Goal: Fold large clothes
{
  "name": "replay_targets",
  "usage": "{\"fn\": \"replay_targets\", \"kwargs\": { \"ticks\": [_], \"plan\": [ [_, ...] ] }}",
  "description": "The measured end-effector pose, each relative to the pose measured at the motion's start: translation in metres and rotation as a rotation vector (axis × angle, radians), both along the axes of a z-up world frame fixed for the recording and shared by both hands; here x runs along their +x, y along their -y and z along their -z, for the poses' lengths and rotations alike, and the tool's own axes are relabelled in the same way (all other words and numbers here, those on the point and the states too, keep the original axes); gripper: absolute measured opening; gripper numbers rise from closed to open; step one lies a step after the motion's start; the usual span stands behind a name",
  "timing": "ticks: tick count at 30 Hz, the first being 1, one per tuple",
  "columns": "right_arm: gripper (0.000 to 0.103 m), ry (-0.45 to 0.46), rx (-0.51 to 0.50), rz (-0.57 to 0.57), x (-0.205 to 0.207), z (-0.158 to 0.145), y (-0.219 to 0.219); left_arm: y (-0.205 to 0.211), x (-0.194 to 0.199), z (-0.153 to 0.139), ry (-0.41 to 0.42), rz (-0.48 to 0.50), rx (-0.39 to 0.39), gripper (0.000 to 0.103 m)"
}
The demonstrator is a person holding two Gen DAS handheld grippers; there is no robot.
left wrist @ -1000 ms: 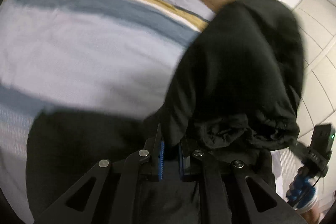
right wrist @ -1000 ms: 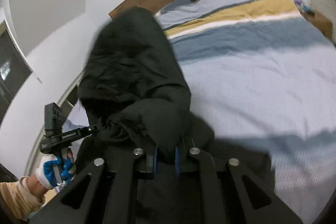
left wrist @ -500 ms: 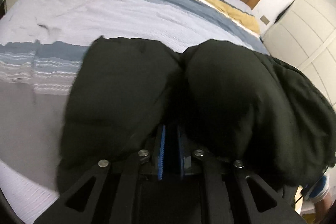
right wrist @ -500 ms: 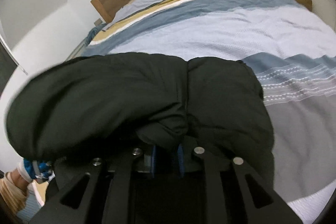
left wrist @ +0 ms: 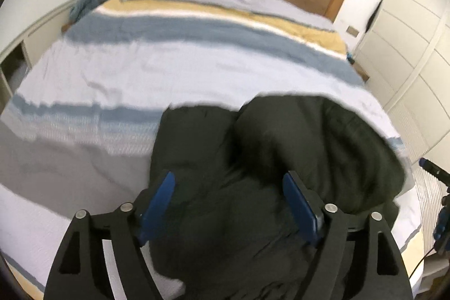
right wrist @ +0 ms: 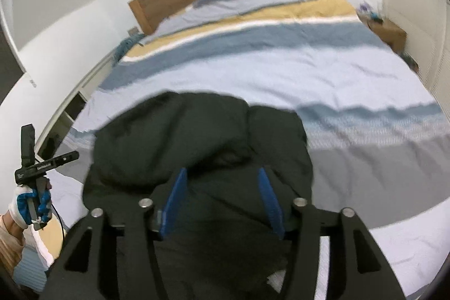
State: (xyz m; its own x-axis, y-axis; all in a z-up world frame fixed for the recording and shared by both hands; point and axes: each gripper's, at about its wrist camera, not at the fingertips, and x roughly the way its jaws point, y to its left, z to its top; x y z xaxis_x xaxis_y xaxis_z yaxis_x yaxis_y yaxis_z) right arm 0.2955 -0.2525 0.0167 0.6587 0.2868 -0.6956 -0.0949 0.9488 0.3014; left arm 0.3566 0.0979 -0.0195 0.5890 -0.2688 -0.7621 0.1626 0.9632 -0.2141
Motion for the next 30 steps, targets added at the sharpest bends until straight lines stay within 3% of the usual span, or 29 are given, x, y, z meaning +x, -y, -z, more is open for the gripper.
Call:
{"fn": "replay_targets", "kwargs": {
  "ticks": [4,9,12,16,19,22,27,30],
  "plan": [
    [0.058,0.036,-0.004,-0.052,0.022,-0.018,-0.034,0.035,0.023,-0.022,0.048,0.032,-0.008,0.084],
    [0.058,0.038,-0.017,-0.104,0.059,-0.008,-0.078,0.077,0.049,-0.007,0.041,0.059,0.006,0.084],
    [0.058,0.016,-0.041,-0.133,0.069,0.010,-0.097,0.092,0.055,0.012,0.021,0.071,0.017,0.084],
    [0.058,-0.056,-0.096,-0.172,0.067,0.051,-0.112,0.108,0.045,0.059,-0.025,0.097,0.091,0.085],
    [0.058,-0.104,-0.142,-0.174,0.059,0.090,-0.113,0.110,0.035,0.091,-0.016,0.100,0.147,0.086],
    [0.059,-0.094,-0.131,-0.167,0.053,0.114,-0.106,0.111,0.029,0.112,0.001,0.092,0.163,0.087],
    [0.059,-0.069,-0.098,-0.146,0.050,0.141,-0.100,0.116,0.031,0.131,0.010,0.081,0.191,0.090],
    [0.059,-0.099,-0.106,-0.150,0.054,0.140,-0.100,0.114,0.034,0.121,-0.012,0.090,0.191,0.090]
  ]
}}
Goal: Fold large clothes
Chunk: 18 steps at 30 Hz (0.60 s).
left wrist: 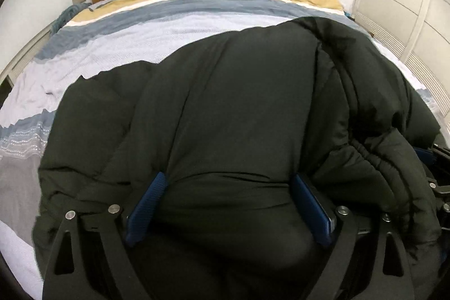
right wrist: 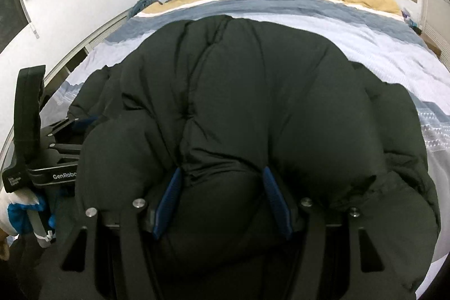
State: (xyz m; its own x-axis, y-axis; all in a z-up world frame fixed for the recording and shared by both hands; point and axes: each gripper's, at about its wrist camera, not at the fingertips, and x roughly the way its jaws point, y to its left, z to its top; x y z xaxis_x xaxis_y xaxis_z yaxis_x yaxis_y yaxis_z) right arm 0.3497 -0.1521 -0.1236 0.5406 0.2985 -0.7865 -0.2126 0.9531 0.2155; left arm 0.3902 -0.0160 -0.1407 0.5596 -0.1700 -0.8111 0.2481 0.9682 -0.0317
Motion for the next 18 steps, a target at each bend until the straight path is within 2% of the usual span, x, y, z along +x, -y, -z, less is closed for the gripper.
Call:
{"fn": "replay_targets", "kwargs": {
  "ticks": [4,6,7,9,13,16,18],
  "plan": [
    [0.059,0.012,-0.034,-0.020,-0.009,-0.028,0.001,-0.006,-0.020,-0.026,0.042,0.004,-0.015,0.090],
    [0.059,0.016,-0.015,-0.014,-0.020,-0.033,0.008,-0.007,-0.027,-0.019,0.033,-0.005,0.007,0.090],
    [0.059,0.002,-0.012,-0.009,-0.023,-0.031,0.011,-0.007,-0.028,-0.007,-0.003,-0.005,0.012,0.091],
    [0.059,-0.045,-0.011,0.006,-0.025,-0.024,0.016,-0.010,-0.028,-0.002,-0.040,-0.022,-0.016,0.091],
    [0.059,-0.064,-0.039,0.030,-0.031,-0.037,0.011,-0.009,-0.038,-0.027,-0.022,-0.028,0.007,0.090],
    [0.059,-0.078,-0.036,0.056,-0.044,-0.050,0.014,-0.011,-0.061,-0.053,0.019,-0.013,0.047,0.090],
    [0.059,-0.083,-0.035,0.079,-0.058,-0.061,0.018,-0.016,-0.074,-0.068,0.031,-0.022,0.046,0.090]
  ]
}}
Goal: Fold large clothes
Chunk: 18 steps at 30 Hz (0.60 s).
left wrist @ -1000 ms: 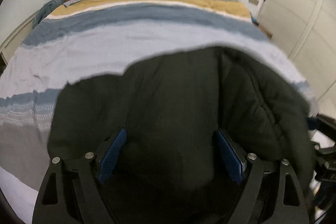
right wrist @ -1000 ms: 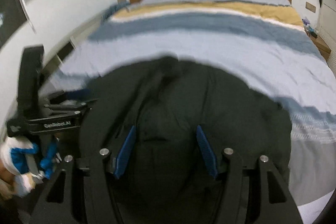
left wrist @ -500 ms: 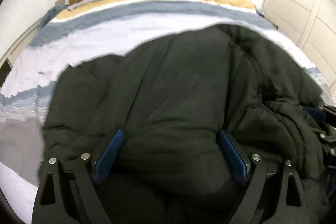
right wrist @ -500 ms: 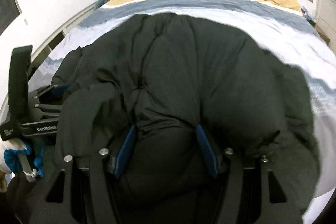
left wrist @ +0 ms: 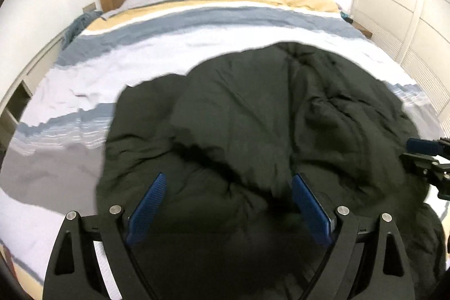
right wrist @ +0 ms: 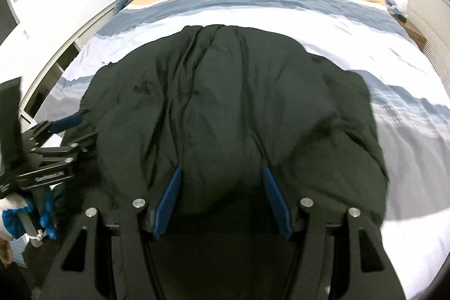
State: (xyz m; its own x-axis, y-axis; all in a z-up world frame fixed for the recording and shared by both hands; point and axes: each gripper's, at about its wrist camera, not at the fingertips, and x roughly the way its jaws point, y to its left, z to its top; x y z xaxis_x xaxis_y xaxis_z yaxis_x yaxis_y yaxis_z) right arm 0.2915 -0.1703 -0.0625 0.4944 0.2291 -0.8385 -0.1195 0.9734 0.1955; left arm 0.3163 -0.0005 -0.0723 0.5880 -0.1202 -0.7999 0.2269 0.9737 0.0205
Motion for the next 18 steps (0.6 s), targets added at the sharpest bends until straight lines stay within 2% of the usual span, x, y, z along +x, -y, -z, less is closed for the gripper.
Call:
{"fn": "replay_targets", "kwargs": {
  "ticks": [7,10,18],
  "plan": [
    [0.059,-0.001,0.007,0.075,-0.060,-0.044,0.010,-0.010,-0.056,-0.057,0.030,-0.028,0.020,0.090],
    [0.059,-0.001,0.004,0.099,-0.089,-0.059,0.013,-0.011,-0.080,-0.071,0.038,-0.017,0.049,0.090],
    [0.059,-0.014,-0.001,0.153,-0.153,-0.088,0.028,-0.021,-0.121,-0.099,0.042,-0.002,0.064,0.090]
  ]
}}
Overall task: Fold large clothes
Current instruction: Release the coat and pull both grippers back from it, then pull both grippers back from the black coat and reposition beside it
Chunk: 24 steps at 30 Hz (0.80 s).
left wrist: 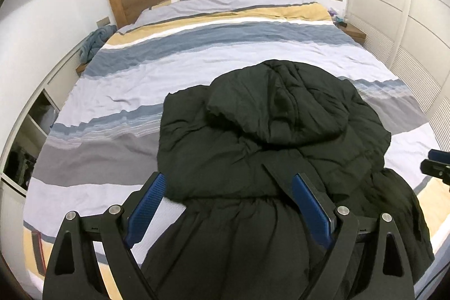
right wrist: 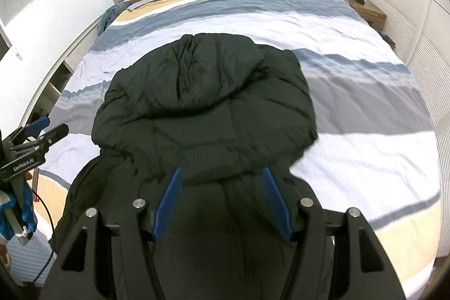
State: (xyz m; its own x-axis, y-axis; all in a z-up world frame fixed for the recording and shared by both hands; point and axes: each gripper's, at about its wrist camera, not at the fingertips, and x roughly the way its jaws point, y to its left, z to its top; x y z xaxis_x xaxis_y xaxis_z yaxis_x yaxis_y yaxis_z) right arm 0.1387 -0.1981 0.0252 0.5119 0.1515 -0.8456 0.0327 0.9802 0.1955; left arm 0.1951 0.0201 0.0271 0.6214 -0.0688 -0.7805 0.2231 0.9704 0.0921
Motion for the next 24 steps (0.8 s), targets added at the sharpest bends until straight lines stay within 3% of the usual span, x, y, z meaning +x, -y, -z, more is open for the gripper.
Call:
{"fn": "replay_targets", "kwargs": {
  "ticks": [7,11,24],
  "plan": [
    [0.059,-0.010,-0.036,0.082,-0.042,-0.019,0.028,-0.020,-0.023,-0.017,0.007,-0.023,0.017,0.096],
    [0.066,-0.019,-0.044,0.152,-0.064,-0.025,0.052,-0.035,-0.032,-0.024,0.007,-0.046,0.030,0.098],
    [0.067,-0.042,-0.072,0.283,-0.118,-0.043,0.098,-0.073,-0.051,-0.049,0.033,-0.114,0.054,0.100]
  ]
}}
